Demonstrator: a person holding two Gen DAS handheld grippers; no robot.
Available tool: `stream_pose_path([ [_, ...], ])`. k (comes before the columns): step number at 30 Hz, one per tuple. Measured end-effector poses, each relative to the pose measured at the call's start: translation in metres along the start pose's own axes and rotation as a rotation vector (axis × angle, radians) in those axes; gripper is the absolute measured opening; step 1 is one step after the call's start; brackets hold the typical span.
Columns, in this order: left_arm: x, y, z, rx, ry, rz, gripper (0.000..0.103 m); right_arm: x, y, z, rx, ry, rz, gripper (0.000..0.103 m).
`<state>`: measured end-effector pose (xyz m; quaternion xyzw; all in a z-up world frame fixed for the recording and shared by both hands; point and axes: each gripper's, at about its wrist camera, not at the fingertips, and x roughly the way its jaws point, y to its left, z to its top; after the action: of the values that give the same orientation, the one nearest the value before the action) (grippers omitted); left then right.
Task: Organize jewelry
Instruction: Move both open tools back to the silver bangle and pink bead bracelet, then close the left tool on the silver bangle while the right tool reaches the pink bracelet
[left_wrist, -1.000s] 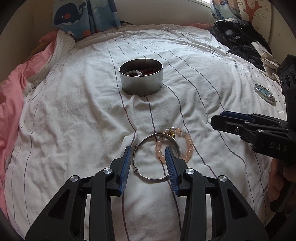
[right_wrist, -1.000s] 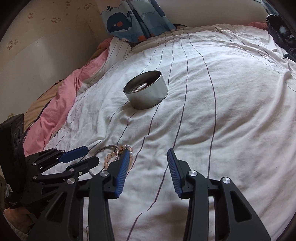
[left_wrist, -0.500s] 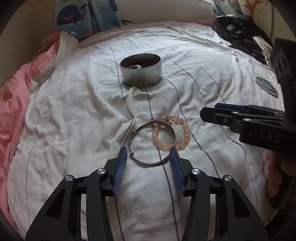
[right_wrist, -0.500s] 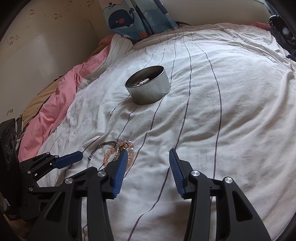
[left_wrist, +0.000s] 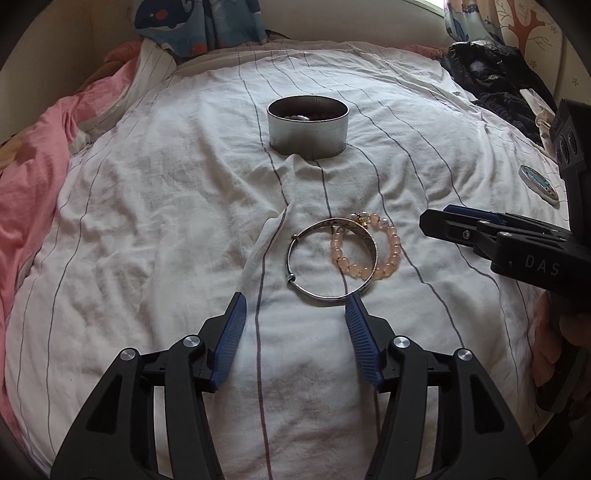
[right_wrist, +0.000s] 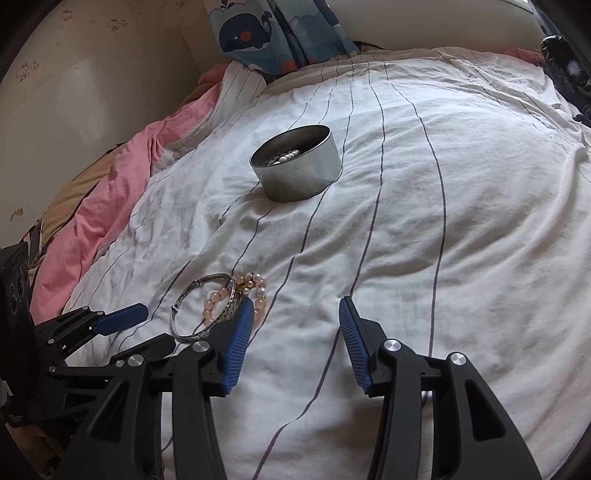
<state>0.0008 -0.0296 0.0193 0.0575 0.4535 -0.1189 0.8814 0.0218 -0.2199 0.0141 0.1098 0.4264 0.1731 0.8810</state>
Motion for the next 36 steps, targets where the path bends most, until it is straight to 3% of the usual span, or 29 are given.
stream_pose_path([
  [10, 0.008, -0.007, 0.012, -0.038, -0.016, -0.052, 0.053, 0.013, 0.025, -0.001, -0.128, 0.01, -0.057, 0.049],
  [16, 0.024, 0.008, 0.015, -0.156, 0.004, -0.153, 0.052, 0.017, 0.025, 0.001, -0.131, 0.02, -0.065, 0.049],
  [20, 0.022, 0.019, 0.012, -0.193, -0.002, -0.174, 0.047, 0.022, 0.027, 0.005, -0.138, 0.02, -0.07, 0.049],
  [29, 0.029, 0.007, 0.015, -0.11, 0.004, -0.078, 0.043, 0.038, 0.044, 0.001, -0.236, 0.073, -0.153, 0.052],
  [36, 0.029, 0.008, 0.014, -0.091, 0.012, -0.079, 0.043, 0.037, 0.049, -0.003, -0.291, 0.085, -0.195, 0.054],
])
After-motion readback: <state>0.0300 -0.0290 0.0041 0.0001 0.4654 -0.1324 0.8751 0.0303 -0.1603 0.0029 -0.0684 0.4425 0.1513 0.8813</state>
